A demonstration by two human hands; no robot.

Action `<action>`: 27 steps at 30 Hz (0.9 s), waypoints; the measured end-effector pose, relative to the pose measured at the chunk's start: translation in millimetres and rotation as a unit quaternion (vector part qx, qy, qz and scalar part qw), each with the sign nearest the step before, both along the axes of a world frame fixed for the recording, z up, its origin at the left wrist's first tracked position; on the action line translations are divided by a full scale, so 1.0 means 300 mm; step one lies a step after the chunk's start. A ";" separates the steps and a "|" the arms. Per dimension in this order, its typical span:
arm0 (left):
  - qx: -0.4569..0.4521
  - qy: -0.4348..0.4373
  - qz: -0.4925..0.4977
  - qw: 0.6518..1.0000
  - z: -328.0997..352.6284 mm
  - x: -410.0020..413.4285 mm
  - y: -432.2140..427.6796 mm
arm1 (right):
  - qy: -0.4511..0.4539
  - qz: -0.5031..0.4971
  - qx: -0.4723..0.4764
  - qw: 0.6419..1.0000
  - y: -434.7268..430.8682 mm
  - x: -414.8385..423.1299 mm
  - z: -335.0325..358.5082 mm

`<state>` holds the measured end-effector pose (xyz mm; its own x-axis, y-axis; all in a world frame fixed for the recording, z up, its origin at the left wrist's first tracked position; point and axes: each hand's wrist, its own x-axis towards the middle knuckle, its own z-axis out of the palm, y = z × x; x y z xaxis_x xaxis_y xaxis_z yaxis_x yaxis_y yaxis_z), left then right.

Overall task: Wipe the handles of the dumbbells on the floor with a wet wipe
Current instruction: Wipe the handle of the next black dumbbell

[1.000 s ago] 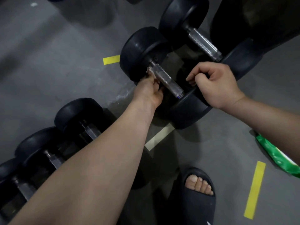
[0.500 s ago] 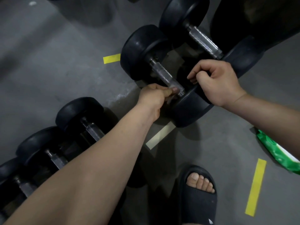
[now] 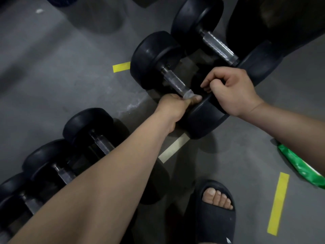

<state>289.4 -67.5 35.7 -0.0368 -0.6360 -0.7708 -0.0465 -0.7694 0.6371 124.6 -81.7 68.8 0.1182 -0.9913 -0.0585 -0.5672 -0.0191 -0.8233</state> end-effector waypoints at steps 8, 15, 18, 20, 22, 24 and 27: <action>0.005 0.053 0.042 0.998 -0.015 0.030 0.011 | -0.001 -0.005 0.002 1.000 0.002 0.001 0.003; 0.001 -0.005 -0.035 0.999 0.017 0.020 -0.001 | 0.000 -0.002 0.009 1.000 0.004 0.000 0.005; -0.002 0.007 -0.039 0.999 0.008 0.023 0.001 | -0.004 0.000 0.004 1.000 0.005 -0.001 0.004; -0.021 -0.006 -0.028 0.999 -0.014 0.032 0.020 | -0.005 -0.002 0.003 1.000 0.004 0.000 0.003; -0.052 -0.056 -0.037 0.996 -0.052 0.041 0.047 | -0.005 -0.003 0.005 1.000 0.004 -0.001 0.002; -0.072 -0.094 -0.032 0.992 -0.081 0.039 0.066 | -0.007 -0.004 0.007 1.000 0.004 -0.003 0.001; -0.082 -0.085 0.021 0.993 -0.094 0.021 0.074 | -0.011 -0.005 0.003 1.000 0.002 -0.003 -0.002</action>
<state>295.7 -45.4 7.5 0.1142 -0.7518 -0.6494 -0.1337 -0.6594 0.7398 123.7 -81.0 68.0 0.1094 -0.9920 -0.0626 -0.5490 -0.0078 -0.8358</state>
